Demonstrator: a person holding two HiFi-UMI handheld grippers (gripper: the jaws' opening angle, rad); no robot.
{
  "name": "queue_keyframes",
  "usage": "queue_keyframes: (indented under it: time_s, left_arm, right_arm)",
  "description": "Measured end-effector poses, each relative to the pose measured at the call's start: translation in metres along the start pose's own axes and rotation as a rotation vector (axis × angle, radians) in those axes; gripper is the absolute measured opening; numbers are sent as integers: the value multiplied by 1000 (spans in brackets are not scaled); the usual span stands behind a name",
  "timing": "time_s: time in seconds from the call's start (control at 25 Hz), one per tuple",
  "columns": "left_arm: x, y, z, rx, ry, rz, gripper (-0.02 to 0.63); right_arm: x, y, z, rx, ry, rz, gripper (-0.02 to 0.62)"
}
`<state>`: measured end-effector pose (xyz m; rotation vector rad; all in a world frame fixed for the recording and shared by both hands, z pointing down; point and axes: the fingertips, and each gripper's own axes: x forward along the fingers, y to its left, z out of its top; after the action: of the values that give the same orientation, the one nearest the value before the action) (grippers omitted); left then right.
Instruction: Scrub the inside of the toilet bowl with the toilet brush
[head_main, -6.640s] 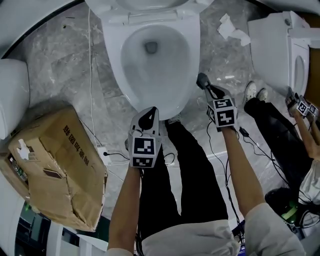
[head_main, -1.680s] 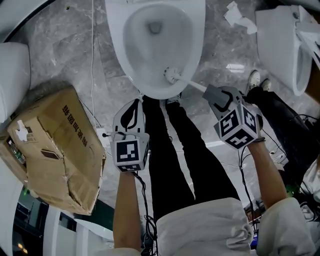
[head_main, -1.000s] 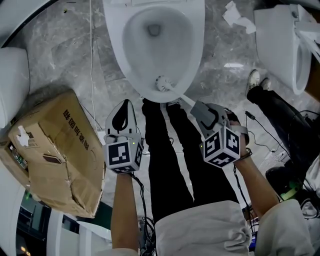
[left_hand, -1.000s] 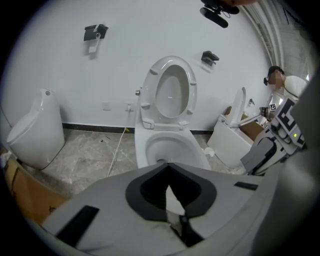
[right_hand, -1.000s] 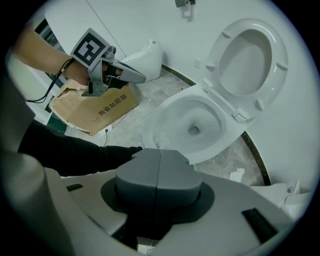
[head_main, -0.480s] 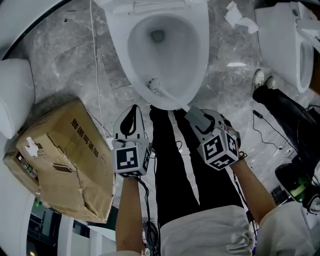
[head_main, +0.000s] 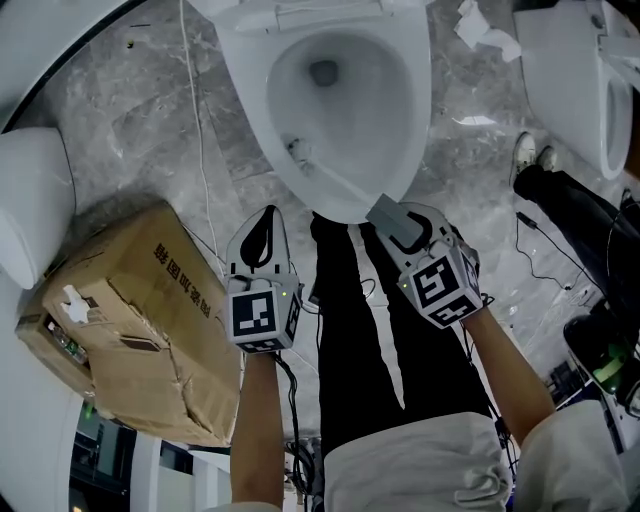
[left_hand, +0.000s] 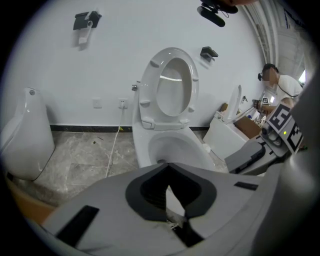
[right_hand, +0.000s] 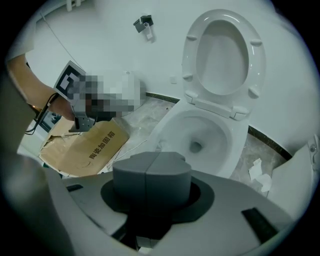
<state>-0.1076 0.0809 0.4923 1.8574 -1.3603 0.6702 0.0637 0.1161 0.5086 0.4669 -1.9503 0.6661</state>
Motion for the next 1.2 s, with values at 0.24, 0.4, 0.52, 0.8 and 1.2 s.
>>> queue_keyframes:
  time_s: [0.24, 0.4, 0.52, 0.8, 1.2]
  left_arm:
    - [1, 13, 4, -7, -9, -7, 21]
    - [2, 20, 6, 13, -13, -19, 21]
    - [1, 22, 7, 8, -12, -20, 21]
    - [11, 12, 8, 27, 0, -72, 21]
    - [18, 17, 12, 17, -7, -87, 21]
  right_arm:
    - [2, -3, 20, 2, -54, -20, 175]
    - [5, -9, 35, -9, -83, -29, 175]
    - [6, -14, 49, -12, -105, -36, 175]
    - [14, -29, 77, -42, -142, -52, 173]
    - [20, -63, 114, -114, -196, -97, 173]
